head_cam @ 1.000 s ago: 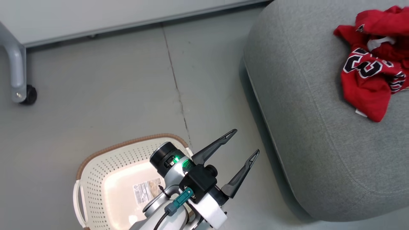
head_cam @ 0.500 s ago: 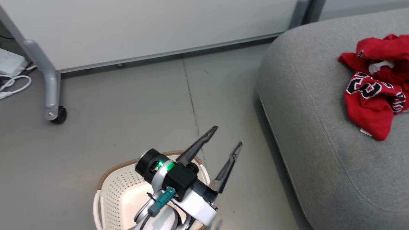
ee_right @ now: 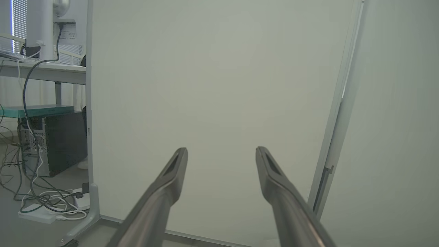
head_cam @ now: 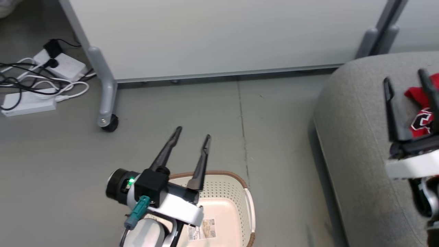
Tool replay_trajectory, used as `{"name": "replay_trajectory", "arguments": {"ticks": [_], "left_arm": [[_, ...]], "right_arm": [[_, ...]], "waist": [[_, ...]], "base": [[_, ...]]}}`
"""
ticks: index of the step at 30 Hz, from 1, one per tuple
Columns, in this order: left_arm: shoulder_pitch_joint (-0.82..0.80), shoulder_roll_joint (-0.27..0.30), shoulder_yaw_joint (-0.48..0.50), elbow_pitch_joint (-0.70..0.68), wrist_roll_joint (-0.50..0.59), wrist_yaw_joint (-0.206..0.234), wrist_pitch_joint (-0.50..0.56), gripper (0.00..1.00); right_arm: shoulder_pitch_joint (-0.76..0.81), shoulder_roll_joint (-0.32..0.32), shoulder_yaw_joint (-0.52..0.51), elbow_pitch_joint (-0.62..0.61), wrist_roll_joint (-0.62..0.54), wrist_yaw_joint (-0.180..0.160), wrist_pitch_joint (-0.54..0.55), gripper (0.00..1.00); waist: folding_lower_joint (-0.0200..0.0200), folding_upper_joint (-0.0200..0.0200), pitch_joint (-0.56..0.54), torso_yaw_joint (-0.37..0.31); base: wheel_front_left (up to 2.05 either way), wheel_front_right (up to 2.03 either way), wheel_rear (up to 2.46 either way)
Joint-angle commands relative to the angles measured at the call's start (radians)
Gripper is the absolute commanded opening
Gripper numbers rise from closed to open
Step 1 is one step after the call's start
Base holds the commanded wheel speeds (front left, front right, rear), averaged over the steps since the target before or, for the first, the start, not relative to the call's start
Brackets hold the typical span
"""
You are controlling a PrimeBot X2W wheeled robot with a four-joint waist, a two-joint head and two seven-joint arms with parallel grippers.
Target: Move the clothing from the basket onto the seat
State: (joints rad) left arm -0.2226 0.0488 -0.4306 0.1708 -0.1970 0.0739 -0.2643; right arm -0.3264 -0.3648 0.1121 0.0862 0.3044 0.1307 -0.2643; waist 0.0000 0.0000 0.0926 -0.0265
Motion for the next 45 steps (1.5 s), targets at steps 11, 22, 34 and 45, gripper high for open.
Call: {"name": "replay_trajectory", "arguments": {"ticks": [11, 22, 34, 45], "left_arm": [[0.060, 0.004, 0.065, 0.008, 0.003, 0.041, 0.000, 1.00], [0.105, 0.004, 0.098, 0.019, 0.000, 0.072, 0.000, 1.00], [0.115, 0.003, 0.115, 0.042, -0.005, 0.076, 0.000, 1.00], [0.128, 0.004, 0.126, 0.047, -0.010, 0.088, 0.000, 1.00]], "right_arm": [[0.125, 0.127, 0.009, 0.039, -0.020, 0.000, 0.000, 1.00], [0.184, 0.216, -0.047, 0.053, -0.060, 0.000, 0.000, 1.00], [0.201, 0.242, -0.028, 0.095, -0.087, 0.000, 0.000, 1.00], [0.204, 0.241, -0.020, 0.109, -0.099, 0.000, 0.000, 1.00]], "waist": [[0.0000, 0.0000, -0.034, 0.080], [0.0000, 0.0000, -0.043, 0.113], [0.0000, 0.0000, -0.047, 0.130], [0.0000, 0.0000, -0.059, 0.133]], "base": [[0.00, 0.00, 0.00], [0.00, 0.00, 0.00], [0.00, 0.00, 0.00], [0.00, 0.00, 0.00]]}}
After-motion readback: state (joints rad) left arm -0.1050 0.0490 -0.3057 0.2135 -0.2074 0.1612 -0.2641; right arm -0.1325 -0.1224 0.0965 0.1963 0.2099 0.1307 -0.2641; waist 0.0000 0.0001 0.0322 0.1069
